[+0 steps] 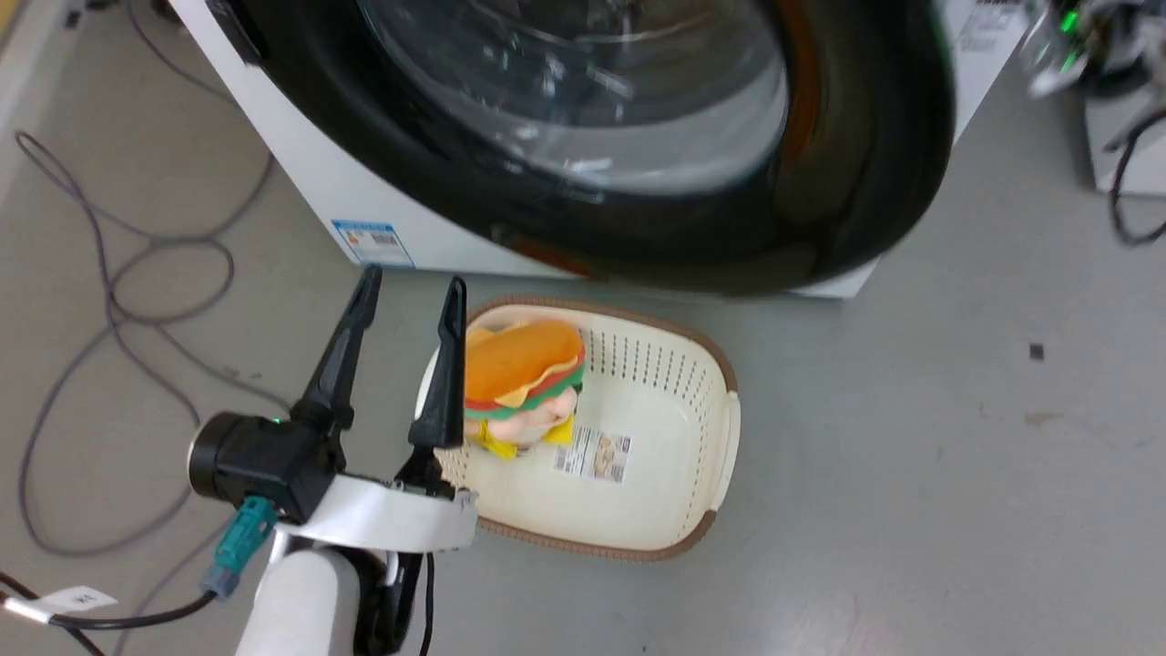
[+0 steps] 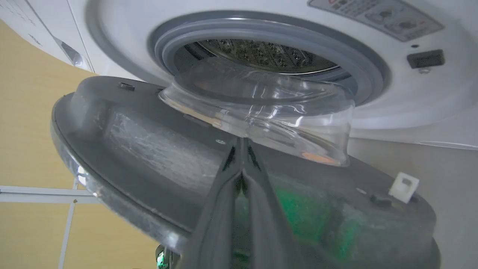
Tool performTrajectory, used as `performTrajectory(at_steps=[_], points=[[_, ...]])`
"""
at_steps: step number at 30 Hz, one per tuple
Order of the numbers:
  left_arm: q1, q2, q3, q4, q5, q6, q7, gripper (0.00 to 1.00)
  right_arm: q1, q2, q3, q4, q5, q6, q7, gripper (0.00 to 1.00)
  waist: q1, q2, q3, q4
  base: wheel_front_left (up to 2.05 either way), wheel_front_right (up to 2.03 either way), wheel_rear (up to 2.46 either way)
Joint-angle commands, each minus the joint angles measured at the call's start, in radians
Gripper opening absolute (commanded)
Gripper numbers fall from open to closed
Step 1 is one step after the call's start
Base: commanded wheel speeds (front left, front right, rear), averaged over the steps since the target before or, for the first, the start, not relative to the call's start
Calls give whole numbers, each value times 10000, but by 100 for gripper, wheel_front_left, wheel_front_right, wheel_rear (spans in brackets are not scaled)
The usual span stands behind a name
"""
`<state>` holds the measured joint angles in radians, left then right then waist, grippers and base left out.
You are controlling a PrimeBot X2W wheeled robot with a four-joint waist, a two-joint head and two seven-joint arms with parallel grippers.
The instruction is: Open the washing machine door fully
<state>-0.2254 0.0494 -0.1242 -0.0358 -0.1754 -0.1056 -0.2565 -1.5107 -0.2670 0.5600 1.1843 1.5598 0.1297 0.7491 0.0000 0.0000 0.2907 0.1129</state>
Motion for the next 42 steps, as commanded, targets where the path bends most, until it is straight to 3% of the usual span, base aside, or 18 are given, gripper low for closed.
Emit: performTrajectory(at_steps=[1, 13, 27, 35, 39, 40, 41, 42], points=[[201, 8, -10, 79, 96, 42, -53, 100, 559, 108, 61, -181, 103, 10, 154, 0, 0, 0, -360, 3, 0, 0, 0], [934, 8, -82, 651, 266, 108, -53, 100, 2504, 193, 140, -1477, 420, 10, 899, 0, 0, 0, -1525, -65, 0, 0, 0], [1782, 157, -141, 1366, 580, 181, -53, 100, 5264, 623, 426, -4210, 1012, 10, 1604, 0, 0, 0, -2470, 91, 0, 0, 0], [2000, 250, -240, 1590, 692, 253, -53, 100, 6250, 894, 757, -5651, 1244, 10, 1730, 0, 0, 0, -2637, 203, 0, 0, 0], [2022, 290, -262, 1643, 709, 298, -53, 100, 6549, 887, 720, -6062, 1224, 10, 1259, 0, 0, 0, -2595, 147, 0, 0, 0], [2018, 301, -272, 1657, 711, 299, -53, 100, 6659, 889, 638, -6169, 1237, 10, 1028, 17, 0, 0, -2582, 129, 0, 0, 0], [2015, 306, -284, 1669, 712, 303, -53, 100, 6803, 893, 499, -6290, 1262, 10, 705, 40, 0, 0, -2577, 114, 0, 0, 0], [2017, 309, -287, 1677, 709, 314, -53, 100, 6977, 903, 366, -6396, 1294, 10, 391, 44, 0, 0, -2569, 89, 0, 0, 0]])
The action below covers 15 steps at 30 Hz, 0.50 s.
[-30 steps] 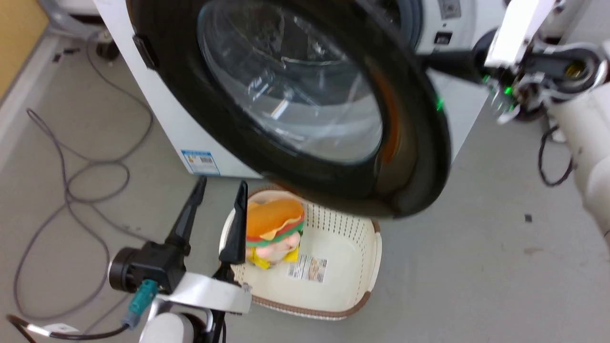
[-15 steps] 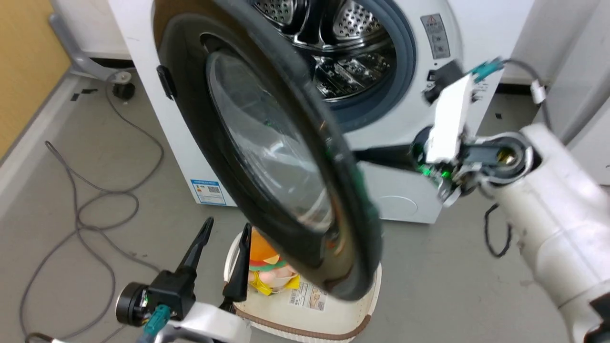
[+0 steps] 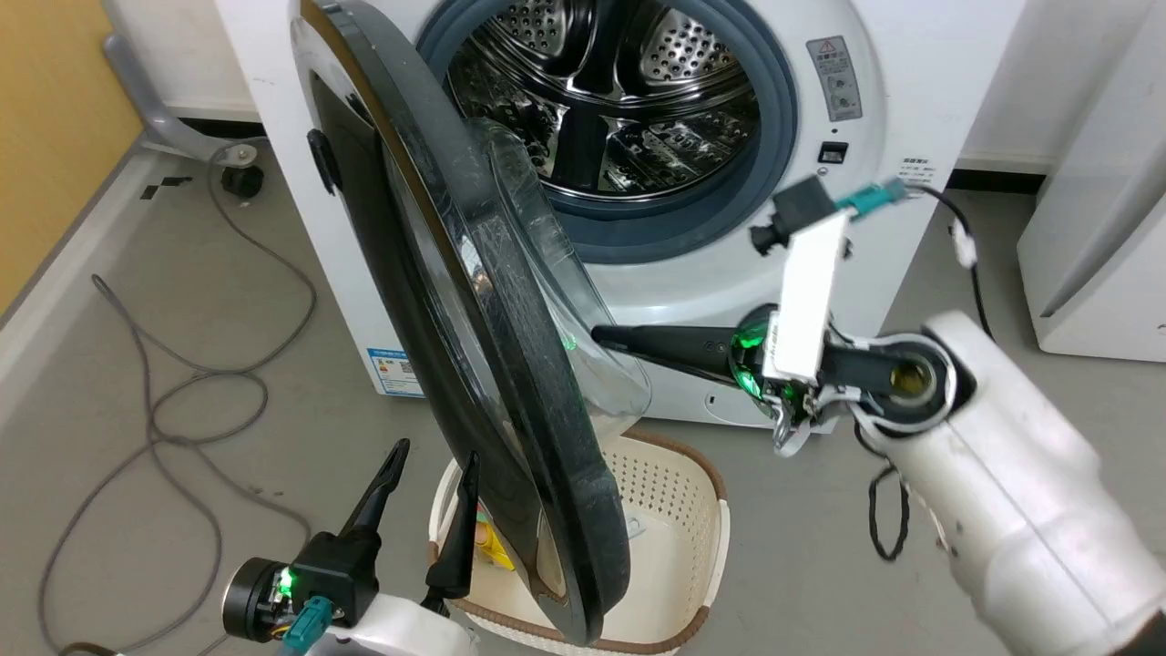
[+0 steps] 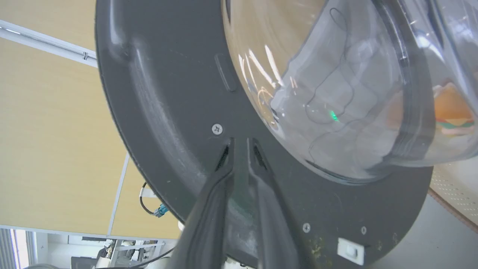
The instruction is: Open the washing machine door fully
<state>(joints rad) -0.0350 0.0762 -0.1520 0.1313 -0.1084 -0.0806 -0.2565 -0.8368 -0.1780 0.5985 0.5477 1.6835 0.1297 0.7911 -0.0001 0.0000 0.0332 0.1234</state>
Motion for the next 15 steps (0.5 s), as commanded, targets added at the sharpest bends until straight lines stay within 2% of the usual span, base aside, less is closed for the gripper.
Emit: performTrajectory(at_steps=[1, 3, 9, 15], points=[[118, 42, -11, 11, 36, 75, -53, 100, 445, 2, -141, -201, 70, 10, -330, 49, 1, 0, 16, -41, 0, 0, 0], [132, 42, -14, 18, 28, 102, -53, 100, 1000, -30, -481, -578, 103, 10, -1106, 100, 1, 0, 25, -98, 0, 0, 0], [232, 93, 51, 67, -24, 181, -53, 100, 3172, -236, -1600, -1760, -274, 10, -4016, 100, 1, 0, 6, -357, 0, 0, 0], [368, 164, 159, 217, -139, 209, -53, 100, 5281, -261, -2412, -2157, -1028, 10, -6828, 100, 1, 0, -81, -605, 0, 0, 0]])
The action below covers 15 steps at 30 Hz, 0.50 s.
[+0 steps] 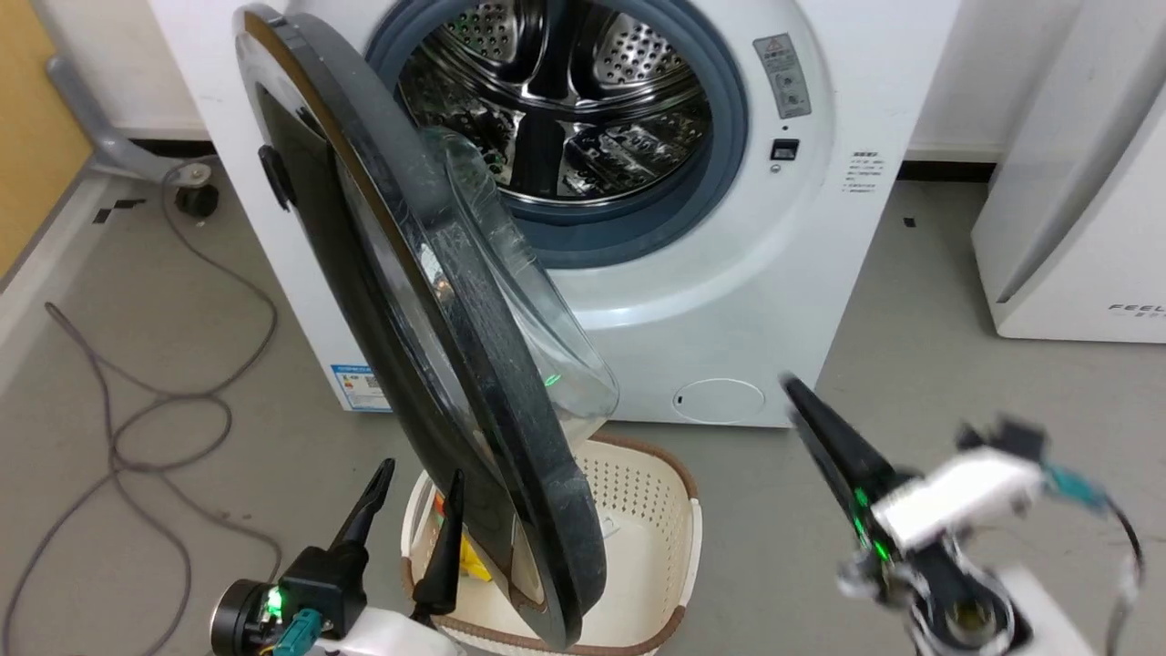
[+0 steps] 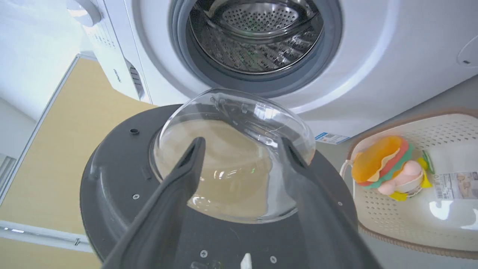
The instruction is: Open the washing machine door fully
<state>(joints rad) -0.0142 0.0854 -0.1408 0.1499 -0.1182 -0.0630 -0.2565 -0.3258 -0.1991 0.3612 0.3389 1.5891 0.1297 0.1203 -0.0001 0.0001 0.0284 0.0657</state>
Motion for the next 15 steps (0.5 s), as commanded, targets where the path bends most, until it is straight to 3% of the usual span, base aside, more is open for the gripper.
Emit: performTrajectory(at_steps=[1, 4, 8, 11, 15], points=[[191, 95, 74, 59, -56, 39, -53, 100, 470, -99, -139, -93, -297, 10, -562, 100, 1, -1, -50, -62, 0, 0, 0], [270, 162, 150, 124, -92, 67, -53, 100, 1208, -185, -407, -134, -984, 10, -1826, 100, 1, -1, -89, -131, 0, 0, 0], [337, 210, 213, 191, -117, 119, -53, 100, 1892, -423, -824, 98, -2905, 10, -3518, 100, 1, -1, -144, -164, 0, 0, 0], [382, 222, 281, 227, -159, 181, -53, 100, 2202, -330, -1900, 278, -5342, 10, -3801, 100, 1, -1, -175, -203, 0, 0, 0], [376, 203, 368, 222, -225, 268, -53, 100, 2712, 812, -4257, -989, -9419, 10, -3816, 100, 1, -1, -155, -229, 0, 0, 0]])
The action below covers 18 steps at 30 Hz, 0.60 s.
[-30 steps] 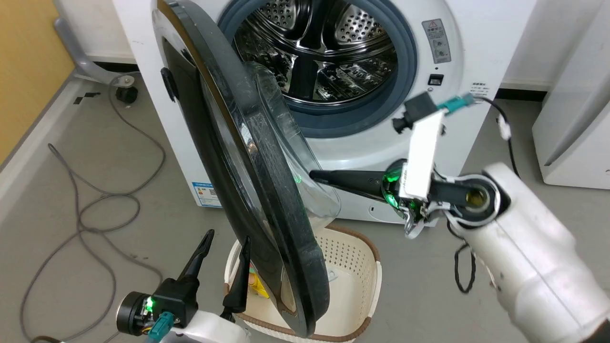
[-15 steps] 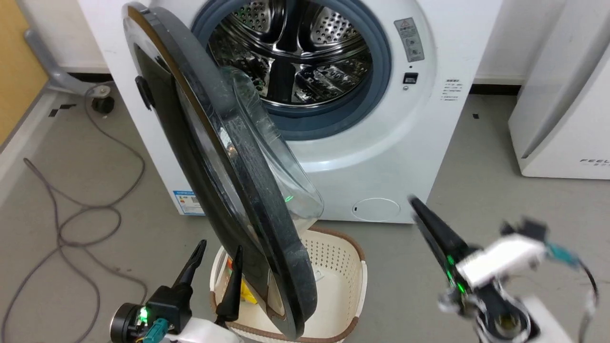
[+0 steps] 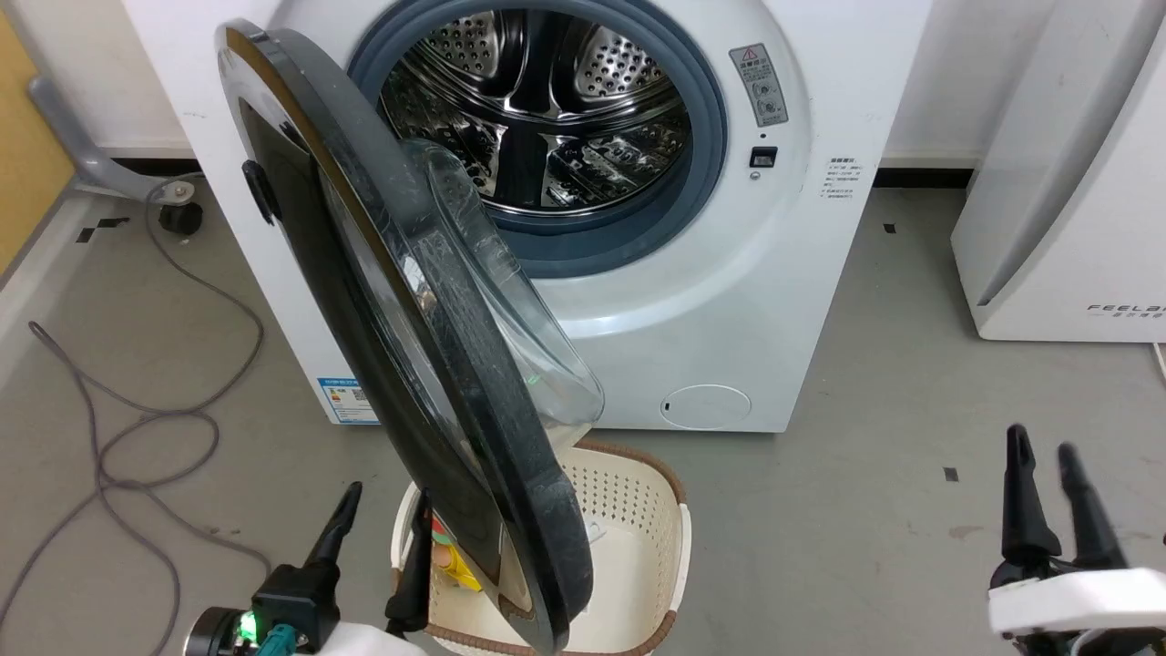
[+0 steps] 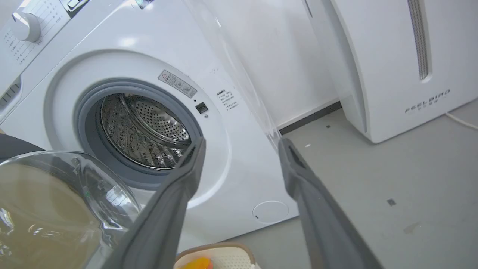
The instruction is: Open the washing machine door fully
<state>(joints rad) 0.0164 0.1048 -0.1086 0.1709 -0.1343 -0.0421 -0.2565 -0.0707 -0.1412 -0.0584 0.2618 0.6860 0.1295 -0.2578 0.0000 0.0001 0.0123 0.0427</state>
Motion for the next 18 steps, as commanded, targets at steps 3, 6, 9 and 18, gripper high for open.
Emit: performTrajectory(at_steps=[3, 6, 9, 18], points=[[33, -5, 101, -1, -100, 113, -53, 100, 626, 774, -690, -1584, -2712, 12, -36, 100, 0, -1, 38, 1, 0, 0, 0], [-6, 0, 143, -1, -108, 147, -53, 100, 1072, 893, -627, -2685, -4214, 12, -25, 100, 0, -1, 71, 4, 0, 0, 0], [-53, 27, 174, 11, -95, 169, -53, 100, 1485, 904, -245, -3404, -4899, 12, 193, 100, 0, -1, 105, 9, 0, 0, 0], [-113, 126, 156, 56, 65, 264, -53, 100, 2396, 908, 450, -3729, -5245, 12, 664, 100, 0, -1, 133, 4, 0, 0, 0]])
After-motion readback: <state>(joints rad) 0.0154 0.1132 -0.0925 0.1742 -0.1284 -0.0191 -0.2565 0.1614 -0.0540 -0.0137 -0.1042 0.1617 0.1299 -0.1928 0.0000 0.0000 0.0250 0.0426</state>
